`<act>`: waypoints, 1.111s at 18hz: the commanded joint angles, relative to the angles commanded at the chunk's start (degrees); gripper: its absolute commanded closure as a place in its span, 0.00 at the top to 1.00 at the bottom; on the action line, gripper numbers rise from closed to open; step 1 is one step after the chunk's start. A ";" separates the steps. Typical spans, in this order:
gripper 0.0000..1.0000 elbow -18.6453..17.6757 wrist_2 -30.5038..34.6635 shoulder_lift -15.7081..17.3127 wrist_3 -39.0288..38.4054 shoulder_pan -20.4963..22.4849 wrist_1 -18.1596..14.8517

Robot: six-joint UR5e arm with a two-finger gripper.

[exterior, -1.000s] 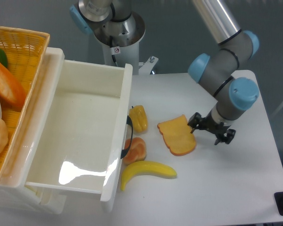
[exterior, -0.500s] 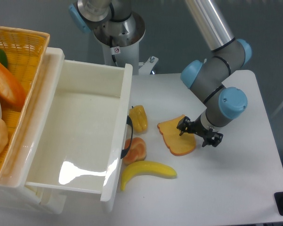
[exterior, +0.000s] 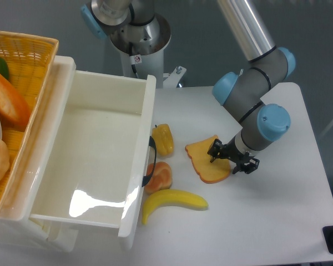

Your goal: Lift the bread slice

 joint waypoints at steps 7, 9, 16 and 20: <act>0.00 0.35 0.26 0.09 0.09 0.00 0.00; 0.00 0.70 0.26 0.52 0.09 0.26 0.00; 0.00 4.47 0.70 2.02 -0.27 0.79 0.44; 0.00 10.18 6.14 0.62 1.31 1.23 0.62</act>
